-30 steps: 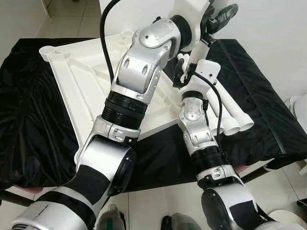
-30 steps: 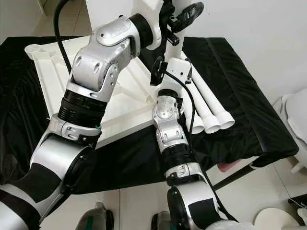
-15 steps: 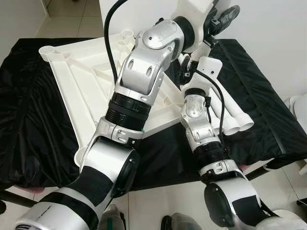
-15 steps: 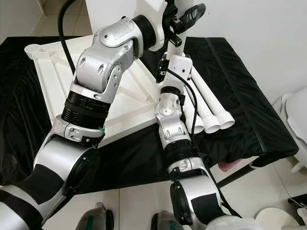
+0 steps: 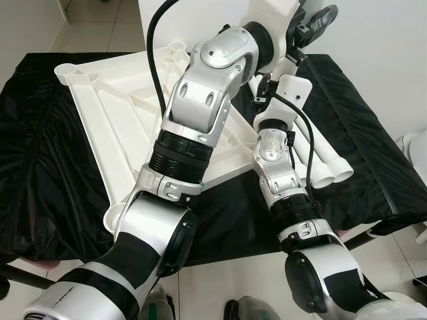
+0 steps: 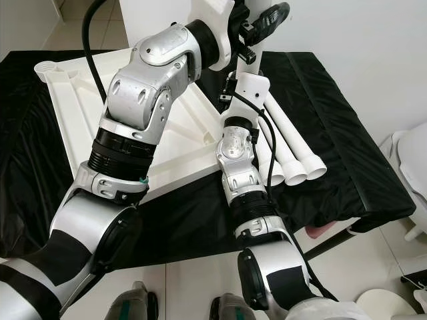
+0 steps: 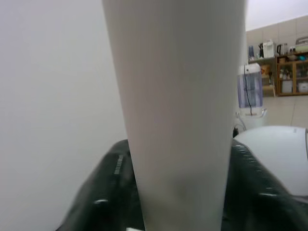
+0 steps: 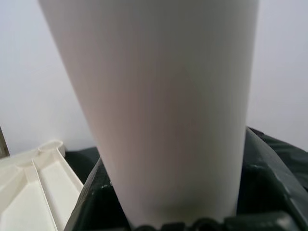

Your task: Building children table

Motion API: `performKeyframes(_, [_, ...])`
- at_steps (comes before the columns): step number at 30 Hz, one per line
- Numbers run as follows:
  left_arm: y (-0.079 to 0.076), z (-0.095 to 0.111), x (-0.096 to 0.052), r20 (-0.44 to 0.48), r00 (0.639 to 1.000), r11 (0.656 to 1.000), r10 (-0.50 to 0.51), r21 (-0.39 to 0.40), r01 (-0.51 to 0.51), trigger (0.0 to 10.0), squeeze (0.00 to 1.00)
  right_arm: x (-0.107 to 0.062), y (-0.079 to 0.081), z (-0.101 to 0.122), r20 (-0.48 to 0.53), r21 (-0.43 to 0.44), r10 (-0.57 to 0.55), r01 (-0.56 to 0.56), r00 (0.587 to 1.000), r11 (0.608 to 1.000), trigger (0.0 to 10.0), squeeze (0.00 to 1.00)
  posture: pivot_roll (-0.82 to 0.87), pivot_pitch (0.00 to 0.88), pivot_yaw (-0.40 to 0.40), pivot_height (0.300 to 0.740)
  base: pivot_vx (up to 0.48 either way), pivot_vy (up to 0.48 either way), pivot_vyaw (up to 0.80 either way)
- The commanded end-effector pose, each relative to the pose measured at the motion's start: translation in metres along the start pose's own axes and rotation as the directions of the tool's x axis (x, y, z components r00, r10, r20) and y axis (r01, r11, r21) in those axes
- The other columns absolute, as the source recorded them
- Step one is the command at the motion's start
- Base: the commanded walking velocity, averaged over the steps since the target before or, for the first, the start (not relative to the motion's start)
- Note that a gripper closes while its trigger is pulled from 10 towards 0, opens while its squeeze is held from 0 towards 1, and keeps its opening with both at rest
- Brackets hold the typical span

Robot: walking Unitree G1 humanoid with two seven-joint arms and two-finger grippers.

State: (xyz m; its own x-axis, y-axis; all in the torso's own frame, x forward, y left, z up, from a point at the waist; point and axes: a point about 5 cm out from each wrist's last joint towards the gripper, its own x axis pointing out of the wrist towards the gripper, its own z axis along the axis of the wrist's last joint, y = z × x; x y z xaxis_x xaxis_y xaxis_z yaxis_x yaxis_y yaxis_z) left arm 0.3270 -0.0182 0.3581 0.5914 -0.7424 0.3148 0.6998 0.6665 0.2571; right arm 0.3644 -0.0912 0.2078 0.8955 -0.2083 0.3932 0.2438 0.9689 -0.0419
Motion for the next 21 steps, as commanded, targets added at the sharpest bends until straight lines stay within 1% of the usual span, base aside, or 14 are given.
performKeyframes(1, [0.009, 0.007, 0.000, 0.028, 0.977, 0.977, 0.213, -0.006, -0.213, 10.0, 1.00, -0.001, 0.000, -0.003, -0.013, -0.003, -0.001, 0.001, 1.000, 1.000, 0.0, 0.00, 0.01, 0.000, -0.019, 0.740, 0.000, 0.000, 0.00])
performKeyframes(2, [0.009, 0.007, 0.000, 0.034, 0.977, 0.977, 0.212, -0.021, -0.211, 10.0, 1.00, -0.001, 0.000, -0.003, -0.014, 0.000, -0.001, 0.001, 1.000, 1.000, 4.6, 0.00, 0.01, 0.000, -0.018, 0.740, 0.000, 0.000, 0.00])
performKeyframes(3, [0.009, 0.007, 0.000, 0.039, 0.977, 0.977, 0.210, -0.035, -0.209, 10.0, 1.00, -0.001, 0.000, -0.003, -0.016, 0.005, -0.001, 0.001, 1.000, 1.000, 10.0, 0.00, 0.01, 0.000, -0.019, 0.740, 0.000, 0.000, 0.00])
performKeyframes(6, [0.009, 0.008, 0.000, 0.043, 0.978, 0.979, 0.203, -0.045, -0.201, 10.0, 1.00, 0.000, 0.001, -0.003, -0.020, 0.011, 0.000, 0.001, 1.000, 1.000, 10.0, 0.00, 0.01, 0.000, -0.020, 0.740, 0.000, 0.000, 0.00])
performKeyframes(8, [0.008, 0.008, 0.000, 0.041, 0.982, 0.982, 0.185, -0.052, -0.183, 10.0, 1.00, 0.000, 0.001, -0.003, -0.029, 0.040, 0.006, -0.005, 1.000, 0.999, 10.0, 0.00, 0.02, 0.000, -0.020, 0.740, 0.000, 0.000, 0.00])
performKeyframes(10, [0.008, 0.008, 0.000, 0.038, 0.982, 0.982, 0.183, -0.051, -0.181, 10.0, 1.00, 0.001, 0.001, -0.002, -0.029, 0.049, 0.007, -0.005, 1.000, 0.999, 10.0, 0.00, 0.02, 0.000, -0.020, 0.740, 0.000, 0.000, 0.00])
performKeyframes(11, [0.009, 0.006, -0.001, 0.021, 0.982, 0.981, 0.189, -0.040, -0.188, 10.0, 1.00, 0.004, 0.000, -0.001, -0.027, 0.074, 0.003, -0.001, 1.000, 0.997, 10.0, 0.00, 0.02, 0.000, -0.019, 0.740, 0.000, 0.000, 0.00])
performKeyframes(14, [0.009, 0.005, -0.001, 0.015, 0.981, 0.981, 0.193, -0.038, -0.193, 10.0, 1.00, 0.005, -0.002, 0.001, -0.023, 0.082, -0.006, 0.007, 1.000, 0.997, 10.0, 0.00, 0.02, 0.000, -0.019, 0.740, 0.000, 0.000, 0.00])
performKeyframes(15, [0.009, 0.004, -0.002, 0.010, 0.981, 0.980, 0.193, -0.049, -0.193, 10.0, 0.00, 0.007, -0.005, 0.001, -0.022, 0.083, -0.020, 0.022, 1.000, 0.996, 10.0, 0.00, 0.02, 0.000, -0.014, 0.740, 0.000, 0.000, 0.00])
performKeyframes(16, [0.010, 0.003, -0.003, 0.008, 0.981, 0.980, 0.194, -0.054, -0.193, 10.0, 0.00, 0.009, -0.008, 0.001, -0.024, 0.088, -0.037, 0.039, 0.999, 0.995, 10.0, 0.00, 0.01, 0.000, -0.013, 0.740, 0.000, 0.000, 0.00])
performKeyframes(18, [0.010, 0.003, -0.003, 0.008, 0.981, 0.980, 0.194, -0.054, -0.193, 10.0, 0.00, 0.009, -0.008, 0.001, -0.024, 0.088, -0.037, 0.039, 0.999, 0.995, 10.0, 0.00, 0.01, 0.000, -0.013, 0.740, 0.000, 0.000, 0.00])
performKeyframes(19, [0.011, 0.000, -0.006, -0.001, 0.983, 0.981, 0.186, -0.060, -0.185, 10.0, 0.00, 0.013, -0.018, 0.001, -0.028, 0.088, -0.073, 0.075, 0.997, 0.993, 10.0, 0.00, 0.01, 0.000, -0.011, 0.740, 0.000, 0.000, 0.00])
performKeyframes(21, [0.011, 0.000, -0.006, -0.001, 0.983, 0.981, 0.186, -0.060, -0.185, 10.0, 0.00, 0.013, -0.018, 0.001, -0.028, 0.088, -0.073, 0.075, 0.997, 0.993, 10.0, 0.00, 0.01, 0.000, -0.011, 0.740, 0.000, 0.000, 0.00])
